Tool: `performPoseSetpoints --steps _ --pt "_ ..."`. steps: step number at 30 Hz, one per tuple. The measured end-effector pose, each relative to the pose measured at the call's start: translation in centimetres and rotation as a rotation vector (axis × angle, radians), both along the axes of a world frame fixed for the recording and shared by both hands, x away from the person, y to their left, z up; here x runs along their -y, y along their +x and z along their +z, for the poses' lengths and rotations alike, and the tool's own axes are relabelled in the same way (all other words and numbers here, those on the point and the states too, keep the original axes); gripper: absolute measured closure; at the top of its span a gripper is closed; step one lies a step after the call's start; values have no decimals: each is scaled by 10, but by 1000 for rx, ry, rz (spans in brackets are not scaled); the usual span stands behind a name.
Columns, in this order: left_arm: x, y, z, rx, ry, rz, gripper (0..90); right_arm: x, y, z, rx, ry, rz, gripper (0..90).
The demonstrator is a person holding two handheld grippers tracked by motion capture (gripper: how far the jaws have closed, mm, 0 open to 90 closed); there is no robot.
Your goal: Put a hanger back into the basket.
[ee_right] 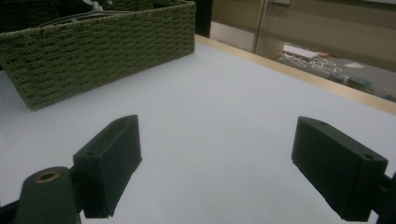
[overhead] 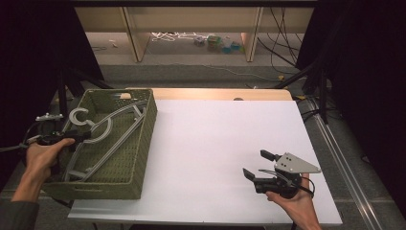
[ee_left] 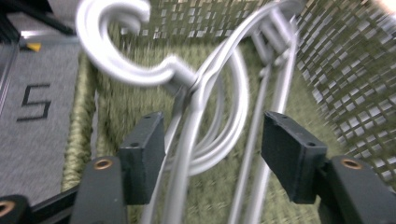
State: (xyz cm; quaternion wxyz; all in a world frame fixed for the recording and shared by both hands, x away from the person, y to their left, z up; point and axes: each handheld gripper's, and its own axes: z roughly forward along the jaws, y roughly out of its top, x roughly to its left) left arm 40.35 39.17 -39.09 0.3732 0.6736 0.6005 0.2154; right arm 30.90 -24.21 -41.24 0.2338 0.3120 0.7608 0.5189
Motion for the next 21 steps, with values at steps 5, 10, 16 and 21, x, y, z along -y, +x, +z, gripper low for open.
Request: performPoseSetpoints --steps 5,10,16,21 --pt "5 -14 15 81 -35 0 350 -1 0 -1 5 2 -4 166" --pt "8 -30 31 164 -65 4 317 0 0 0 -6 12 -5 166" --pt "20 -51 46 224 -83 4 263 -1 0 0 8 7 -6 165" --pt "45 -63 51 251 -109 -43 236 -2 0 -1 14 16 0 166"
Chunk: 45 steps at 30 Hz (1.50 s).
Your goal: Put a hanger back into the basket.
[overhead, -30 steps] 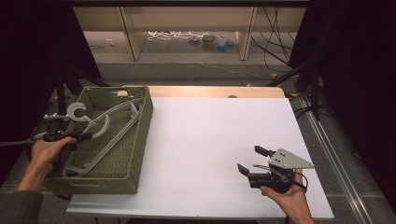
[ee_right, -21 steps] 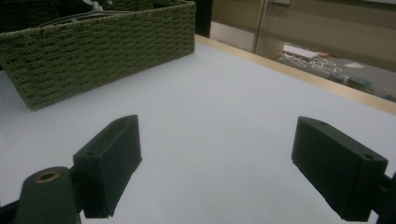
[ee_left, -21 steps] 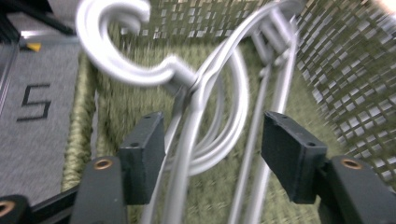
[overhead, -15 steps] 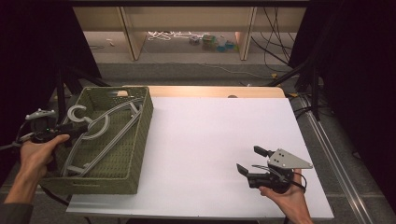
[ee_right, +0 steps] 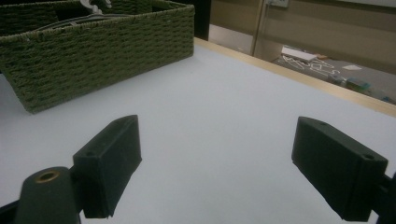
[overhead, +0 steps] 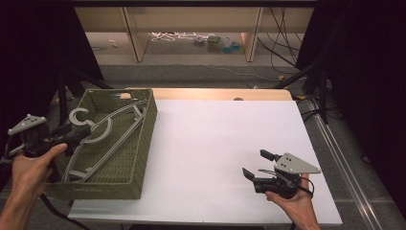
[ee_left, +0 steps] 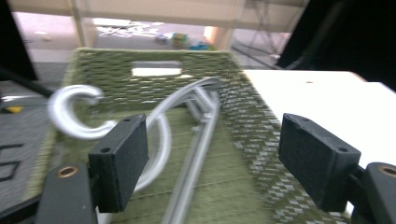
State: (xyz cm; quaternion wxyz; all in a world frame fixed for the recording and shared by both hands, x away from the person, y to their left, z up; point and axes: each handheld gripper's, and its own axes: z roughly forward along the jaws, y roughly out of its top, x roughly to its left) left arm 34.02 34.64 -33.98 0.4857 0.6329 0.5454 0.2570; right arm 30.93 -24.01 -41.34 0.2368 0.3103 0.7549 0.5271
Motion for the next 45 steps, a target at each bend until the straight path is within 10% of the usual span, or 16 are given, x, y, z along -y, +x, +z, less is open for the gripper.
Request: performPoseSetpoints --steps 20,45 --pt "77 -28 -11 128 -9 -149 228 0 -3 0 2 4 -18 163" --pt "148 -50 -74 214 14 -262 223 -5 -21 -9 12 42 -37 163"
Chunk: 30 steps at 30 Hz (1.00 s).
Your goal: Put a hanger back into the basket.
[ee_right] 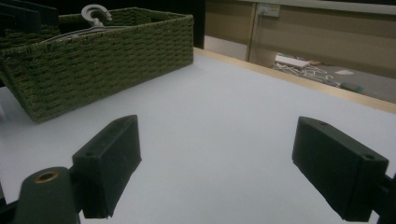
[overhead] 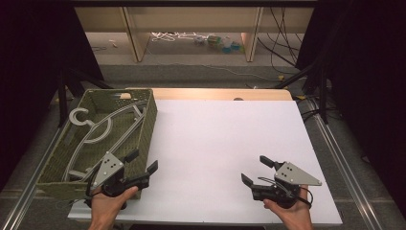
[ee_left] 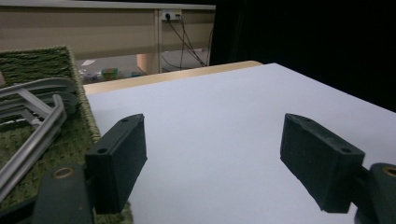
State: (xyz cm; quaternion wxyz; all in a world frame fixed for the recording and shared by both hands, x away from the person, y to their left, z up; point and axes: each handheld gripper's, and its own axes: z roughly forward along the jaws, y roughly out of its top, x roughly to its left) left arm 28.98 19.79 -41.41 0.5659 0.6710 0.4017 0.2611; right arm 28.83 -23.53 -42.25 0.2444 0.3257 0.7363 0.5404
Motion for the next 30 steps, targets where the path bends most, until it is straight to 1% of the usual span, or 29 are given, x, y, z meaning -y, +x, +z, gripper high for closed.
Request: performPoseSetpoints --steps 1,2,3,4,5,6,7,8,10,12,13,14,15,16,17,18,20,21,22,23,25,26,27,28,29,30 --pt "0 -1 -1 11 -5 2 220 -1 0 -1 9 5 -2 163" --pt "1 -2 -2 22 -5 3 211 -2 -3 -1 -17 9 6 163" --pt "0 -2 -3 31 3 -1 205 -2 -4 -1 -21 17 11 163" --pt "0 -3 -4 43 8 -2 206 -3 -5 -1 -21 16 4 162" --pt "0 -4 -4 50 8 0 206 -2 -6 -2 1 19 -9 162" --pt "0 -5 -4 55 8 -1 206 -3 -8 -2 -10 32 -13 161" --pt "-1 -5 -5 61 11 0 204 -2 -9 -2 -10 33 -11 161" --pt "0 -6 -6 61 13 -1 202 -1 -9 -3 16 43 -18 161" --pt "1 -7 -8 56 23 -9 202 0 -12 -3 12 51 -22 161" --pt "3 -7 -10 48 27 -23 198 -1 -12 -4 17 51 -23 161" --pt "5 -6 -11 52 19 -29 196 -1 -12 -4 15 47 -15 161" --pt "5 -6 -11 46 30 -29 196 -3 -13 -5 -10 50 -10 161" --pt "6 -6 -12 44 23 -32 196 -2 -12 -5 12 36 -12 161" --pt "6 -6 -12 46 25 -33 194 -3 -11 -6 22 44 -13 161" --pt "5 -6 -12 48 25 -33 194 -3 -12 -6 4 37 -8 161" --pt "5 -6 -12 49 27 -33 193 -4 -13 -6 -10 49 -7 161" --pt "5 -6 -12 51 22 -28 190 -5 -13 -6 -15 39 -1 162" --pt "4 -6 -12 53 19 -24 188 -5 -13 -6 -1 37 -3 162" --pt "4 -6 -12 55 18 -23 188 -7 -12 -6 9 49 7 161" --pt "4 -6 -11 57 14 -24 186 -7 -13 -6 5 33 6 162" --pt "3 -6 -11 58 11 -23 181 -7 -14 -6 -2 34 4 162" --pt "3 -6 -11 57 11 -22 178 -7 -14 -6 2 31 -4 161" --pt "3 -6 -11 55 7 -22 173 -8 -13 -6 1 41 0 162" --pt "4 -6 -12 54 6 -23 171 -7 -13 -6 -8 38 5 161" --pt "4 -5 -12 58 3 -26 171 -6 -12 -6 16 32 0 161" --pt "4 -6 -12 55 11 -23 171 -7 -12 -6 9 44 7 161"
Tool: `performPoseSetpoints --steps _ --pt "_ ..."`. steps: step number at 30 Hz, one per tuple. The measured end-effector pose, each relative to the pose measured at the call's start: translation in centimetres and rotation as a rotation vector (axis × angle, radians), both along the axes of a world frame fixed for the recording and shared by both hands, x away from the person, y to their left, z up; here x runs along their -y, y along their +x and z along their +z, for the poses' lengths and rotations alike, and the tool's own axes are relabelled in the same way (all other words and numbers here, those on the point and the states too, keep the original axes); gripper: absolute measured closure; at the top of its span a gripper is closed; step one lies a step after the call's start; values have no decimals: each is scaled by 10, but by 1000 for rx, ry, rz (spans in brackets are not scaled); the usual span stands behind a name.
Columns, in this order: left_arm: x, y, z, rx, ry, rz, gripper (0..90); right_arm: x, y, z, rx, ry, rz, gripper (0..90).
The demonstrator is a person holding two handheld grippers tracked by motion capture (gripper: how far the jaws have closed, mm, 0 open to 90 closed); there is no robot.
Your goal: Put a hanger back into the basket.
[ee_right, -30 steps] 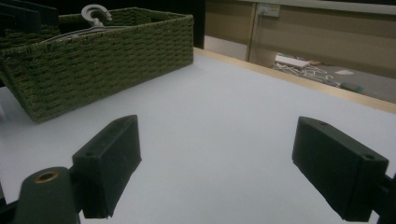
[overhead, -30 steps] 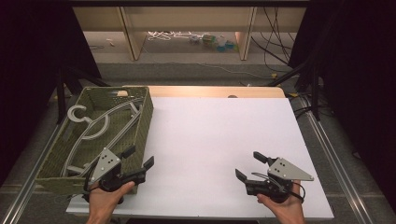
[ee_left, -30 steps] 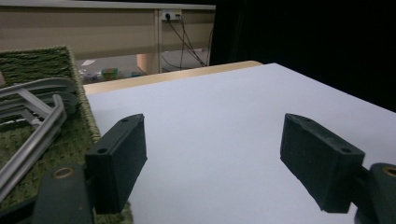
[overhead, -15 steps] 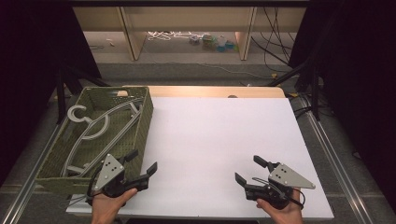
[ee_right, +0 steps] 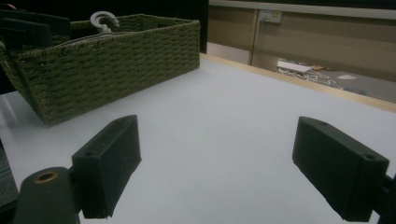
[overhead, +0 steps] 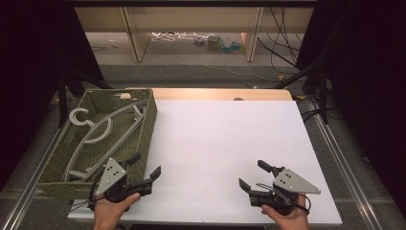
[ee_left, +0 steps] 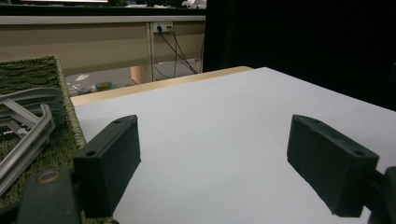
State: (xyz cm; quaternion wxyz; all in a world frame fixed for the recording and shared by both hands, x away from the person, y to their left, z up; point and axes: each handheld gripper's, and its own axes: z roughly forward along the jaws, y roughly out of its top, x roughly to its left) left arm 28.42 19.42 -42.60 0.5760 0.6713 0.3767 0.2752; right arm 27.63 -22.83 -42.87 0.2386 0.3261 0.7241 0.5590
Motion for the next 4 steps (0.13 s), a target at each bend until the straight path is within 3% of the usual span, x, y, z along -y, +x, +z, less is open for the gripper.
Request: performPoseSetpoints --steps 2,4 --pt "0 0 0 2 -5 -1 171 0 -1 1 -17 -10 -8 162" --pt "0 0 1 8 -3 -3 171 0 -1 0 -6 -5 -3 162"
